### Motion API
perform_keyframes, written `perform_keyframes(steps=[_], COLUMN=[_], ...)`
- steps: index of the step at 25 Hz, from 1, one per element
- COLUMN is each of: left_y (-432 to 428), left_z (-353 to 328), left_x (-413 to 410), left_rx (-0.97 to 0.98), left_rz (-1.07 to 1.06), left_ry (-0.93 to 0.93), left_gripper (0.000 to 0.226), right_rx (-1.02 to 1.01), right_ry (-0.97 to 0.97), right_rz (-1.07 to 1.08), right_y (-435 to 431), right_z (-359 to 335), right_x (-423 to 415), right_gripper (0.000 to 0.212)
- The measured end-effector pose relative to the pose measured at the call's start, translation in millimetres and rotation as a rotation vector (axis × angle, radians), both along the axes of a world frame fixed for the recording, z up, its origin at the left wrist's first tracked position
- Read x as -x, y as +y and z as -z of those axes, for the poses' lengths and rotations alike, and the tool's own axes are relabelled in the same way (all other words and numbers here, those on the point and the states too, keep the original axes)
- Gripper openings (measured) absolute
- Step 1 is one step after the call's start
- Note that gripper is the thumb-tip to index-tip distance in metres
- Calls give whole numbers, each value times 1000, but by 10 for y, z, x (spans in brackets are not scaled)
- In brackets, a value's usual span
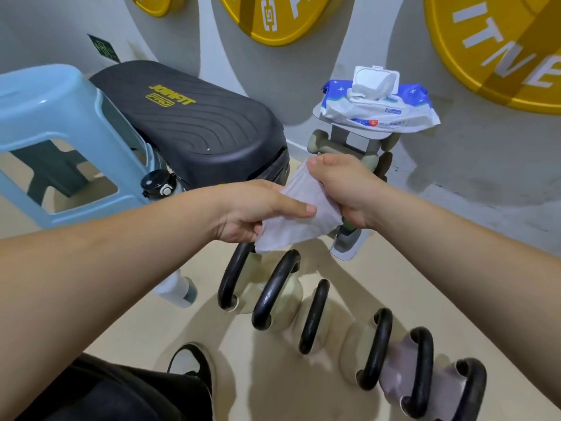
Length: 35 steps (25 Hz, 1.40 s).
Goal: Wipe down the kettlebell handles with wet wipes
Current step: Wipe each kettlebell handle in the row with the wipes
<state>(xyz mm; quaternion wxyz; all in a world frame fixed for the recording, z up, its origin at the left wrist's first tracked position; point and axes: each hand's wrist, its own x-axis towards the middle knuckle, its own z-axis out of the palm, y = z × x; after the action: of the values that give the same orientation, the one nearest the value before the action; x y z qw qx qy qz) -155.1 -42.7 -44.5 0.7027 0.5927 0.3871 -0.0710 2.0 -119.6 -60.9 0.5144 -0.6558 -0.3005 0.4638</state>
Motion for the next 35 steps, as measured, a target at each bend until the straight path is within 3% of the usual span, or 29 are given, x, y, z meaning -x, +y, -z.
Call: perform_keyframes(steps=[6,11,15,17,21,24,28,30,32,35], left_y=[-34,-90,105,254,577,683,857,933,912,906], left_z=[-49,-75,-201,-161,351,915,1524,1713,1850,2023], left_x=[-40,-94,-29,93,651,947,999,985,948,844], left_rx=[144,-106,-254,-397,-586,-615,-760,-750,-686,-768], left_rz=[-79,-31,-321,-324,-180,-247,-205,-141,-126,-33], left_ry=[-5,-85,-171,-95,253,326,392,341,176,90], left_gripper=[33,45,33,28,43,47,45,35,29,39], right_rx=[82,201,256,276,317,322,389,383,388,399], right_ry=[-283,-445,-474,-503,-565,-706,-745,-774,-771,-732], right_rz=[-17,-52,-149,-220,-355,-457,-572,-594,-573,-526], right_y=[18,-42,29,120,388,616,879,955,974,993], right_z=[161,198,255,302,630,959,1346,1553,1656,1690], right_x=[-48,-118,-17,92,343,491,662,742,775,710], right_gripper=[52,31,20,20,33,30,39,37,43,55])
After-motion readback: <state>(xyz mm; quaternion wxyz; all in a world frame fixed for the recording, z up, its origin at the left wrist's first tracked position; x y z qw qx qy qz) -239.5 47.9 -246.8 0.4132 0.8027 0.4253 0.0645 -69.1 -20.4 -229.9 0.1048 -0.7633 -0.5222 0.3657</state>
